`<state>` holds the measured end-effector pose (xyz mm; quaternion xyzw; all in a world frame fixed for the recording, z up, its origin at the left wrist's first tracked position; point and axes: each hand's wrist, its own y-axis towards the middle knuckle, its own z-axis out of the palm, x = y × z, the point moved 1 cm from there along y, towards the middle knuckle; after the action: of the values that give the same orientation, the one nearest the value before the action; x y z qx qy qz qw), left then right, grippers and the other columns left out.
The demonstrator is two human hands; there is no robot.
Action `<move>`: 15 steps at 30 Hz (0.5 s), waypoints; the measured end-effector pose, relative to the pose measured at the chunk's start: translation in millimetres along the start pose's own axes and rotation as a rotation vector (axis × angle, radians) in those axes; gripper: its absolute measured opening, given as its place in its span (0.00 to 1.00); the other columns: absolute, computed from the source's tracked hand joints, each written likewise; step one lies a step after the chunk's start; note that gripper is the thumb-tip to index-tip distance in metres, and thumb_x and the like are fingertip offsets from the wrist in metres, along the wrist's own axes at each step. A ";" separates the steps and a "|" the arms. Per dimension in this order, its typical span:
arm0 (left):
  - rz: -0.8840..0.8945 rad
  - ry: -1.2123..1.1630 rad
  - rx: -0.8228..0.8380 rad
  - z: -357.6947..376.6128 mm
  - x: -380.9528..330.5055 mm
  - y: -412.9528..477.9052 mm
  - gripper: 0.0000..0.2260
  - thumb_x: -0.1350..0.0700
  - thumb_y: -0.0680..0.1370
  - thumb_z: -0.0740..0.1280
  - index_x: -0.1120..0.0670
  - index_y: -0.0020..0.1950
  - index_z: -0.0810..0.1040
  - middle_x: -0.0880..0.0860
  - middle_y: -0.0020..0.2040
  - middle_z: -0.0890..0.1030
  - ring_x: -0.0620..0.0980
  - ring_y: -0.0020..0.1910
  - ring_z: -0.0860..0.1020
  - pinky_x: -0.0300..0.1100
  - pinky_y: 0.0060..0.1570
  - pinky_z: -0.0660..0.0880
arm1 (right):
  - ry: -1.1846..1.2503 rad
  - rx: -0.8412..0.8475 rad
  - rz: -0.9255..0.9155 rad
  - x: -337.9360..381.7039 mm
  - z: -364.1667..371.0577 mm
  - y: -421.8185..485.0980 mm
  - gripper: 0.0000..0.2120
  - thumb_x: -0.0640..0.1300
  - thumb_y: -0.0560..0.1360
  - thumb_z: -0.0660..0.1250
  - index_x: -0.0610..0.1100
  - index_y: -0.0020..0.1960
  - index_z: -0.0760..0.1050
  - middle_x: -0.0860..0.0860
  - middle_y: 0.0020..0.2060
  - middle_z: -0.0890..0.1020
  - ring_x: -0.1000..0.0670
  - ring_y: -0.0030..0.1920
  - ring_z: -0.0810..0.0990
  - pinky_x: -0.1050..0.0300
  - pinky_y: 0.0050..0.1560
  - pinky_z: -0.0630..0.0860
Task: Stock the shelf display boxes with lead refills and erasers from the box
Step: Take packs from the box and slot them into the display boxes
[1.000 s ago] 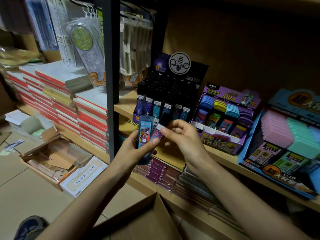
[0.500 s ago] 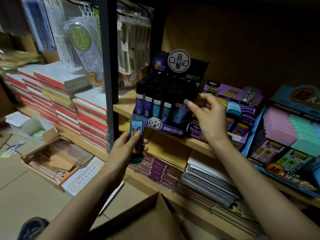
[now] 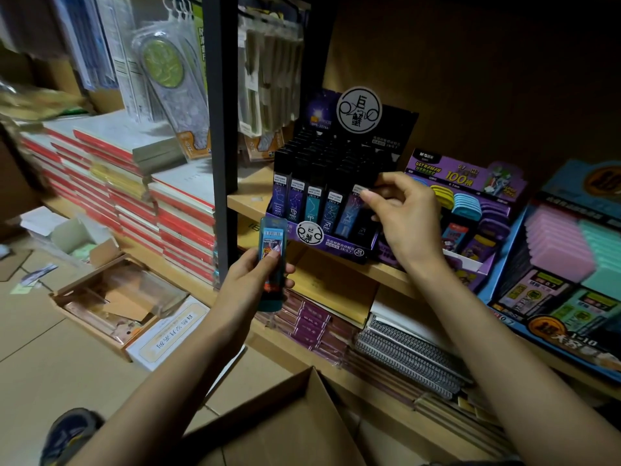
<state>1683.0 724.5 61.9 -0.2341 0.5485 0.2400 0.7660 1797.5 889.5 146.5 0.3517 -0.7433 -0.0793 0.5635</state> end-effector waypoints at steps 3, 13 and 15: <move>0.009 0.014 0.002 -0.9 1.4 0.5 0.13 0.50 0.79 0.60 0.51 0.62 0.72 0.48 0.40 0.83 0.44 0.37 0.81 0.43 0.44 0.77 | -0.052 0.029 -0.023 -0.1 0.0 3.9 0.08 0.39 0.72 0.71 0.45 0.51 0.79 0.49 0.40 0.82 0.50 0.42 0.82 0.55 0.44 0.79; 0.026 0.011 0.009 -1.2 1.8 1.2 0.09 0.50 0.80 0.60 0.49 0.59 0.74 0.48 0.41 0.84 0.44 0.37 0.81 0.47 0.48 0.77 | -0.141 -0.039 0.044 -9.3 12.2 -6.4 0.04 0.40 0.72 0.71 0.44 0.47 0.79 0.51 0.34 0.80 0.50 0.37 0.81 0.59 0.40 0.80; 0.027 0.023 0.011 -0.9 1.4 0.8 0.11 0.50 0.80 0.60 0.51 0.60 0.73 0.49 0.41 0.83 0.44 0.37 0.81 0.46 0.47 0.76 | -0.246 -0.044 -0.001 -8.3 10.5 -7.3 0.05 0.41 0.73 0.71 0.41 0.47 0.80 0.52 0.31 0.78 0.54 0.34 0.79 0.61 0.38 0.78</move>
<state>1682.2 724.8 60.3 -0.2252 0.5618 0.2446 0.7575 1792.2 886.3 132.6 0.3271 -0.8049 -0.1383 0.4753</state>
